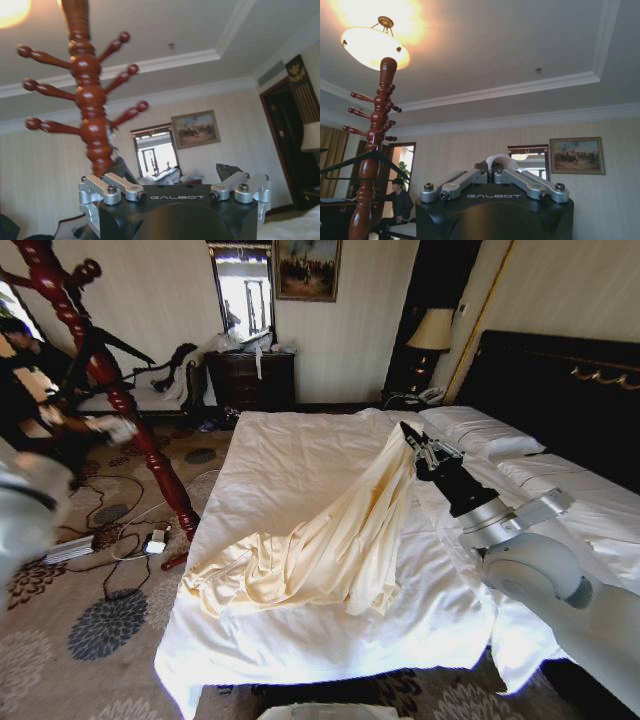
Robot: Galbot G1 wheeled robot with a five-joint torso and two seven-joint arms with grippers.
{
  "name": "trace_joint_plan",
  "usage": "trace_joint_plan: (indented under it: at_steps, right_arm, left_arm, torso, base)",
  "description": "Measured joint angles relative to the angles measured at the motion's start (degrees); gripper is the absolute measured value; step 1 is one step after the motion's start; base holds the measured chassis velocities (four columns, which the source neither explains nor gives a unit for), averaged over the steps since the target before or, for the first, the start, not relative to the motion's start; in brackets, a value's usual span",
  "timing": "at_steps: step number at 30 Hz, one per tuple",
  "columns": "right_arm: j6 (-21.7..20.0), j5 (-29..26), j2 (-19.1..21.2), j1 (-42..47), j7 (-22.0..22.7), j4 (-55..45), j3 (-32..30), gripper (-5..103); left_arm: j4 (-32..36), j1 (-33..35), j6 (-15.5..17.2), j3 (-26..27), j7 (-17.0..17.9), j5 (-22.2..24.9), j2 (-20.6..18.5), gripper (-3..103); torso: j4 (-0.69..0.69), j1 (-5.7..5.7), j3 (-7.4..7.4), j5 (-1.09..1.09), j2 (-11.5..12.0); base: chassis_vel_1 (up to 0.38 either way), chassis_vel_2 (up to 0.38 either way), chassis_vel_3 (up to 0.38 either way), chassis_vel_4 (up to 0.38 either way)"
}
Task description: Pick up the clothes from the bed and hang them on the clothes hanger.
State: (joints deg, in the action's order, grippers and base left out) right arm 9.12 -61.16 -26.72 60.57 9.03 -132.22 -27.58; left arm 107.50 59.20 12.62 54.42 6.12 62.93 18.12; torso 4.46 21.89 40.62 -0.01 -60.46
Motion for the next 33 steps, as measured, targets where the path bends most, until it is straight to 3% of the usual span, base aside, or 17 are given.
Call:
trace_joint_plan:
  at_steps: [3,6,8,11,15,22,28,33]
  right_arm:
    - [0.1,0.14,-0.46,-0.69,-0.61,0.61,0.82,1]
    - [0.47,0.53,-1.36,-1.25,-1.77,1.54,1.89,1]
    - [0.56,0.64,-1.57,-1.25,-1.96,1.62,1.99,1]
    - [0.62,0.74,-2.55,-2.49,-2.4,1.93,3.1,1]
    - [0.62,0.78,-3.51,-3.75,-2.55,1.99,4.45,1]
    - [0.59,1.26,-3.73,-3.42,-2.7,1.77,4.59,1]
    - [0.57,1.81,-3.98,-2.35,-2.72,1.4,3.72,1]
    - [0.56,2.57,-4.4,-1.27,-2.79,1.36,3.35,1]
  left_arm:
    - [-2.82,-2.28,0.15,-0.47,-0.23,1.86,-2.39,100]
    - [-8.55,-5.36,3.92,-0.52,0.22,2.78,-6.91,100]
    - [-10.03,-5.78,5.31,-0.4,0.22,3.23,-7.87,100]
    - [-14.44,-6.37,7.65,-0.22,-0.17,8.0,-9.82,100]
    - [-18.26,-6.6,7.61,-0.69,-1.43,14.38,-10.97,100]
    - [-23.12,-5.04,7.4,-0.91,-6.24,21.21,-13.65,100]
    - [-21.41,-3.06,6.18,0.01,-9.41,23.93,-12.83,100]
    - [-15.41,-0.19,4.1,0.05,-9.42,24.04,-7.98,100]
  torso:
    - [-0.03,0.0,0.0,-0.01,0.0]
    - [0.01,0.0,0.0,0.03,0.0]
    - [-0.01,0.0,0.0,0.02,0.0]
    - [-0.01,-0.01,-0.01,-0.01,0.0]
    - [-0.01,0.0,0.0,0.0,0.0]
    - [0.01,-0.01,-0.01,0.02,0.0]
    - [-0.02,-0.01,-0.01,0.03,0.0]
    - [0.03,-0.02,-0.01,0.03,0.0]
  base:
    - [0.0,0.0,0.0,0.0]
    - [0.0,0.0,0.0,0.0]
    - [0.0,0.0,0.0,0.0]
    - [0.0,0.0,0.0,0.0]
    - [0.0,0.0,0.0,0.0]
    - [0.0,0.0,0.0,0.0]
    - [0.0,0.0,0.0,0.0]
    - [0.0,0.0,0.0,0.0]
